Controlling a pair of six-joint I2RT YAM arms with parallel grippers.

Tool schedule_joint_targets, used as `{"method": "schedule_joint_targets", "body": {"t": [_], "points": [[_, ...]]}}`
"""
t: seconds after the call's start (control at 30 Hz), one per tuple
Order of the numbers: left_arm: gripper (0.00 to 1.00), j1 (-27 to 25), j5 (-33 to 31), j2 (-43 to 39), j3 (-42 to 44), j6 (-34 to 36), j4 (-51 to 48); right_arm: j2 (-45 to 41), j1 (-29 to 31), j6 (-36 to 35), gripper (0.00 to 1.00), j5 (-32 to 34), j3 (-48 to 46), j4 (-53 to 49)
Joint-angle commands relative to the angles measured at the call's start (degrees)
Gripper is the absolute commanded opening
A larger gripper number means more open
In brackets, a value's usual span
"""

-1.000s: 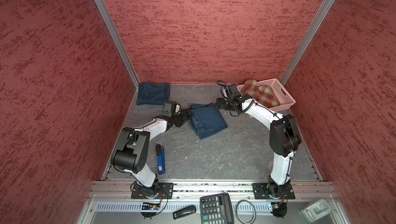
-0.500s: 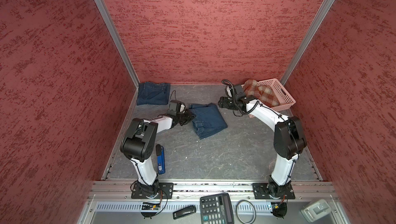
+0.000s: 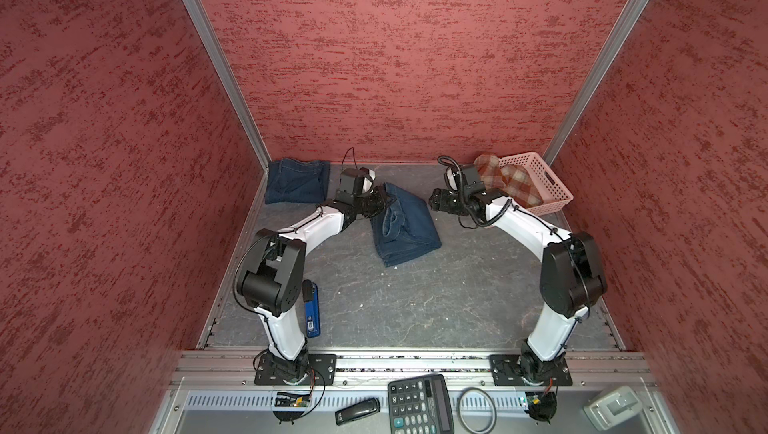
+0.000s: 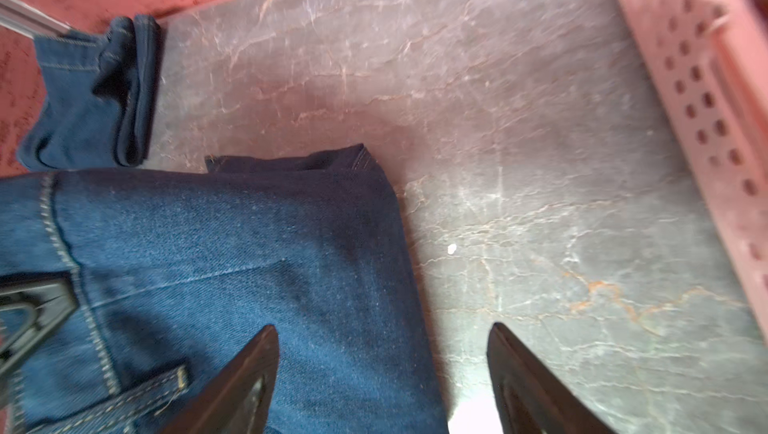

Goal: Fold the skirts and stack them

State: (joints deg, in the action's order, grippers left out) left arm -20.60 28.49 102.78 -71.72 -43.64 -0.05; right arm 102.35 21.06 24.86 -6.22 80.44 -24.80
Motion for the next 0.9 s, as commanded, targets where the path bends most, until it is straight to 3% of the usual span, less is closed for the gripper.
{"method": "schedule_joint_targets", "body": {"t": [0.0, 0.37, 0.63, 0.73, 0.87], "points": [[0.01, -1.09, 0.66, 1.14, -2.53, -1.47, 0.32, -2.33, -1.23, 0.18, 0.80, 0.01, -1.08, 1.51], [0.00, 3.11, -0.45, 5.97, 12.96, -5.86, 10.12, -0.89, -1.73, -0.34, 0.80, -2.48, -0.38, 1.42], [0.03, 6.58, 2.71, 14.45, 13.99, -4.42, 13.05, 0.11, -0.74, -1.99, 0.80, -1.17, -0.13, 0.52], [0.15, 6.45, 2.81, 15.75, 12.97, -3.90, 12.78, 2.54, -0.12, -4.14, 0.80, -0.67, 1.79, -1.09], [0.49, 6.58, 2.26, 15.79, 11.03, -2.39, 9.63, 6.84, -0.08, -6.35, 0.80, -0.90, 4.15, -0.60]]}}
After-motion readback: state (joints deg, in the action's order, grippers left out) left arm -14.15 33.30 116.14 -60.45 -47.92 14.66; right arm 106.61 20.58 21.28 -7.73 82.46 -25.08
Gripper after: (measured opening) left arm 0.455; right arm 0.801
